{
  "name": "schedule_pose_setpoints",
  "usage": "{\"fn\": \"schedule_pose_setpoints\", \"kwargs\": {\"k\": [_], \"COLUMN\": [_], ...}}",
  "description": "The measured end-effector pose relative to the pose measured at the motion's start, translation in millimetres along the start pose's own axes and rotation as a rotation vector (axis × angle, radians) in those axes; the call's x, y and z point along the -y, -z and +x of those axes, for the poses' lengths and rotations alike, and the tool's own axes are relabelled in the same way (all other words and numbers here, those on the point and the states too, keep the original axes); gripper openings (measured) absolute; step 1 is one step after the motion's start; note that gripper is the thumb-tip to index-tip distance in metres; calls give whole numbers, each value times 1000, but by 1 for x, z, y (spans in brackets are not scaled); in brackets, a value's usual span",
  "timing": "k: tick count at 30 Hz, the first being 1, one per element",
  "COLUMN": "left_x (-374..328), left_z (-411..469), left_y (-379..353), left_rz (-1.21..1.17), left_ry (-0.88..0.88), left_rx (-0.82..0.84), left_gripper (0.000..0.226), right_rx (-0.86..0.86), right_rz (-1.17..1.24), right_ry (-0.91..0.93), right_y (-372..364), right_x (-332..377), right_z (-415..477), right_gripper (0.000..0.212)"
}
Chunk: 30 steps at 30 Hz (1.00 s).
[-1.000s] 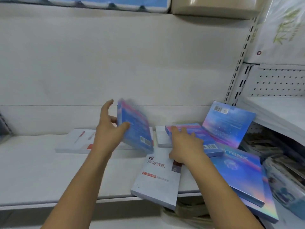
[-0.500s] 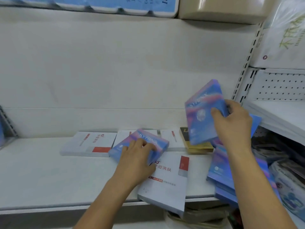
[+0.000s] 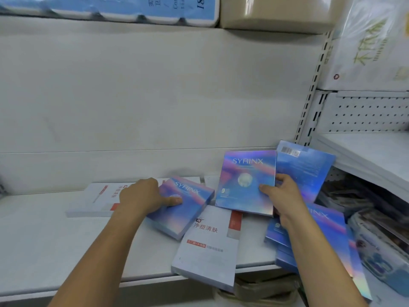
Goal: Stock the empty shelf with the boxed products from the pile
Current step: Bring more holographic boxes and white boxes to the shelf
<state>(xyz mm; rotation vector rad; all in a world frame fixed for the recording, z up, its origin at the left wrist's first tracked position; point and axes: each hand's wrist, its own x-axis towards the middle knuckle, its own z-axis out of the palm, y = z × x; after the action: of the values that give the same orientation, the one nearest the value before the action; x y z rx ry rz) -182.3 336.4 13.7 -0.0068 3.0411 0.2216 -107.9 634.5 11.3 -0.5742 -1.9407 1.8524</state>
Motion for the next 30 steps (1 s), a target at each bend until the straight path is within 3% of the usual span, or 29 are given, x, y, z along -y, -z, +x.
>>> {"fn": "schedule_pose_setpoints", "kwargs": {"k": [4,7,9,12,15,20,24,30], "left_x": [4,20,29,46,73,116,152,220], "left_z": [12,15,10,-5,-28,-79,-118,-161], "left_y": [6,12,14,13,12,11,8,2], "left_rz": [-117,-495,-805,-1128,-1236,-1428,-1442,-1523], "left_ry": [12,5,15,12,-3,13,124,198], "left_rx": [108,215,181,50,-168,-409,-641,-835], "left_gripper": [76,73,71,39,28,48,13,30], "right_rx": [78,114,123,152,234,462,610,681], "right_rz": [-1,38,80,108,146,226,232,241], "right_ry": [32,32,37,96,151,149,124,80], "right_y": [4,8,10,7,-8,-47,-82,-138], "right_x": [-3,-3,-2,6,16,31,31,31], "right_z": [5,6,7,5,-1,-18,-41,-88], "right_gripper": [46,37,33,31,31,34,36,37]}}
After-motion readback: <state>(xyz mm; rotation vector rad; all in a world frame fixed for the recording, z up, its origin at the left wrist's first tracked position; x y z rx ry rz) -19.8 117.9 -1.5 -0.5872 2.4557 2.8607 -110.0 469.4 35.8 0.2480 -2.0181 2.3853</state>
